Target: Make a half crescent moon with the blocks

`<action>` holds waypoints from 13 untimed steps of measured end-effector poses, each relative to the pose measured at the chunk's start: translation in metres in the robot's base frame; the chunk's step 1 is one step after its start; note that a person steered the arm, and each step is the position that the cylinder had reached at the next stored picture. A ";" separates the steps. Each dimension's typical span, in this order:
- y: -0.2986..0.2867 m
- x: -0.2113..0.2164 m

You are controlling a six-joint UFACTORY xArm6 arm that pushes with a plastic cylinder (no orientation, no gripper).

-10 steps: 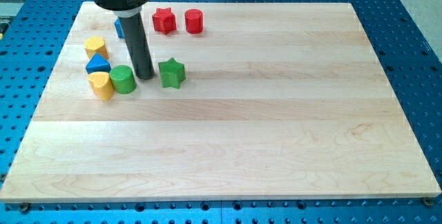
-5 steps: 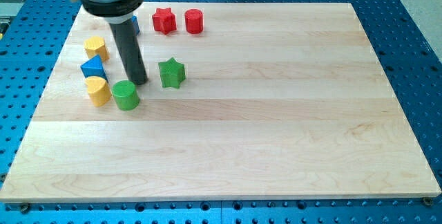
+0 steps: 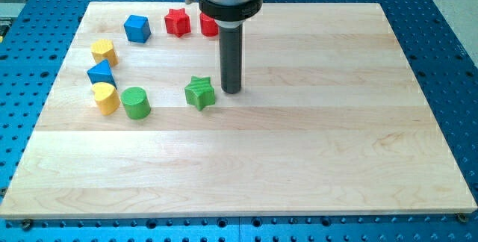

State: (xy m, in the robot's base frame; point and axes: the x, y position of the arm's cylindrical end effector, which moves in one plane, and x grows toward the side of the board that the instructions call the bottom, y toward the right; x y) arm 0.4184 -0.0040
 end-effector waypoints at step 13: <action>0.118 0.110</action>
